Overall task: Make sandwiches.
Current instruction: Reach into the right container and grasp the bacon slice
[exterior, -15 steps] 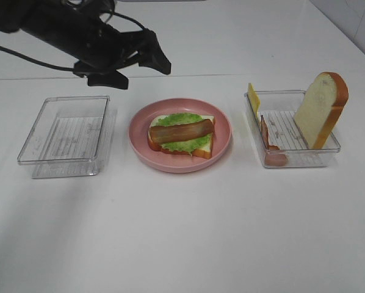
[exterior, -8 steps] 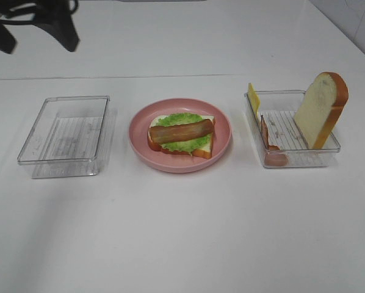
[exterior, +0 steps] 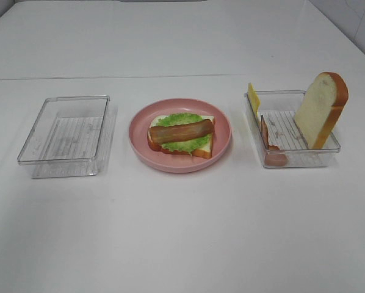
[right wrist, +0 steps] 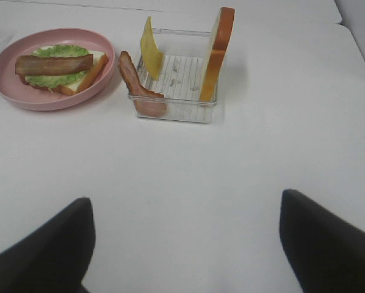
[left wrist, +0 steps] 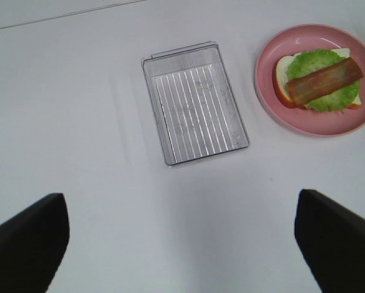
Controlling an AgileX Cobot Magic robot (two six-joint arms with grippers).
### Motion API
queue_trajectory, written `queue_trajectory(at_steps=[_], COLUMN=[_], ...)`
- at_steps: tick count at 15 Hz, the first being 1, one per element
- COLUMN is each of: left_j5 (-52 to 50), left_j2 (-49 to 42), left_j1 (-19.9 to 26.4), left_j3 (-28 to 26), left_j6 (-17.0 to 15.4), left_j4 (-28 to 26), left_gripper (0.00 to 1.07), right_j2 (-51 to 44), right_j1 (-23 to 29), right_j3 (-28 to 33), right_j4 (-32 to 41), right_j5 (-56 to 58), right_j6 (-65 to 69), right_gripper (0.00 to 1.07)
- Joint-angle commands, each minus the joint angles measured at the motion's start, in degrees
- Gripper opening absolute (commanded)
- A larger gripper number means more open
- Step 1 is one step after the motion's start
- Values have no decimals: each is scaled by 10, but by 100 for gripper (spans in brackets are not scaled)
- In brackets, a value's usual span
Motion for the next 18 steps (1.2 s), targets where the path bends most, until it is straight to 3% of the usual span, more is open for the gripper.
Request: queue_trajectory(at_steps=[1, 3, 7, 11, 13, 16, 18], left_j5=[36, 31, -6, -67, -81, -93, -93], left_j2=[-143, -217, -421, -608, -654, -649, -649], left_j1=[1, 1, 1, 1, 1, 1, 1], left_j3=[123, 186, 333, 441, 470, 506, 506], left_j6=[-3, 3, 67, 75, 75, 76, 92], left_j4=[2, 2, -1, -56, -69, -70, -69], left_gripper=[95, 95, 95, 95, 94, 94, 94], right_j2=[-7, -7, -7, -7, -7, -7, 6], right_j1=[-4, -4, -4, -4, -4, -4, -4], right_j3=[3, 3, 3, 3, 3, 3, 3], right_j4=[-2, -2, -2, -3, -2, -1, -1], right_j5=[-5, -5, -5, -5, -5, -5, -7], right_j6=[-1, -1, -1, -1, -1, -1, -1], right_gripper=[78, 78, 78, 78, 78, 78, 78])
